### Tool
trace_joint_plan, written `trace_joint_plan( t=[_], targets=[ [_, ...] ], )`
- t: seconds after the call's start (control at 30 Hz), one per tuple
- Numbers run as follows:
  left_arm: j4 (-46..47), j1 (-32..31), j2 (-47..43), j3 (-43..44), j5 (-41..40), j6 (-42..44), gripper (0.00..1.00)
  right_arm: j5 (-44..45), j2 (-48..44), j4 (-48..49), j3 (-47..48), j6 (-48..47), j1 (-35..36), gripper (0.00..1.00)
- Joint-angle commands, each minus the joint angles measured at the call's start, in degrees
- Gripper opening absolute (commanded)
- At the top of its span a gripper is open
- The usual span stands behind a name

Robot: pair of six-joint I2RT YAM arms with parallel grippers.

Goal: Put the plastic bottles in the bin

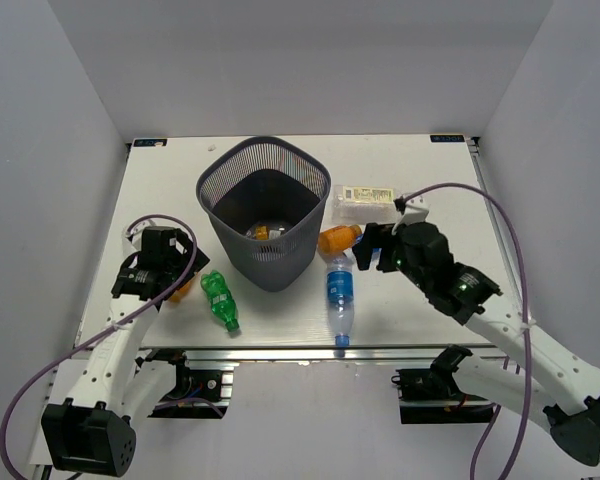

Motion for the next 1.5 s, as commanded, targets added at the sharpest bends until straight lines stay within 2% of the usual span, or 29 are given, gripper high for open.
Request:
trace_joint_plan(
  t=[0.0,0.13,0.27,0.33,0.5,0.53,0.63,0.67,0.73,0.8,1.0,1.1,1.23,1.33,1.4,1.47],
  targets=[
    [-0.1,0.1,0.7,-0.8,-0.3,0.5,0.98,0.2,1.2,-0.4,-5.7,8.3,0.1,0.89],
    [0.8,0.1,-0.4,-1.2,-1.0,-1.0,0.98,-9.1,6.1,8.4,-11.5,11.5,0.1,0.89],
    [1.0,0.1,-0.7,-1.4,-0.4,-0.7,0.98,-13.4,12.8,16.7,-15.5,14.8,0.2,0.89],
    [0.4,0.1,-0.6,-1.3,-1.6,-0.8,0.98,-15.1,16.3,24.8,-18.3,16.5,0.5,0.88],
    [0.0,0.1,-0.6,0.1,-2.2,-0.4,0.98,-13.1,23.0,29.8,-21.8,19.4,0.5,0.83],
    [-0.1,0.1,-0.8,0.0,-2.3,-0.6,0.98,-12.6,23.4,30.1,-22.0,19.7,0.5,0.80],
    [-0.7,0.1,-1.1,0.0,-2.9,-0.6,0.98,-11.9,22.9,30.6,-22.8,20.6,0.5,0.64],
    [-1.0,0.1,-1.2,-0.1,-2.8,-0.6,0.98,-11.9,22.0,30.4,-23.1,20.9,0.5,0.50],
    [-1.0,0.1,-1.4,-0.4,-2.2,-0.4,0.98,-12.4,17.3,29.5,-23.3,20.4,0.5,0.39],
    [-0.7,0.1,-1.9,-0.6,-1.8,-0.3,0.98,-12.3,10.6,26.2,-22.9,18.6,0.5,0.33],
    [0.0,0.1,-1.4,-0.2,0.5,0.1,0.98,-0.9,-5.2,17.0,-16.8,14.4,0.3,0.29],
    [0.4,0.0,-1.3,-0.7,0.8,0.2,0.98,4.9,-7.0,15.0,-9.8,9.0,0.1,0.28],
    [0.3,0.0,-1.2,-1.2,0.7,0.2,0.98,9.6,-4.8,18.4,0.3,-0.2,0.2,0.28],
    [0.5,0.0,-1.3,-2.0,0.9,-0.3,0.98,9.0,-0.1,26.2,7.1,-8.4,0.1,0.30],
    [0.7,0.0,-1.1,-2.4,1.8,-0.2,0.98,5.4,5.3,29.6,14.2,-13.2,0.1,0.30],
    [0.4,0.0,-1.1,-2.7,2.0,-0.1,0.98,-3.2,9.5,30.1,20.0,-15.5,0.2,0.31]
  ],
)
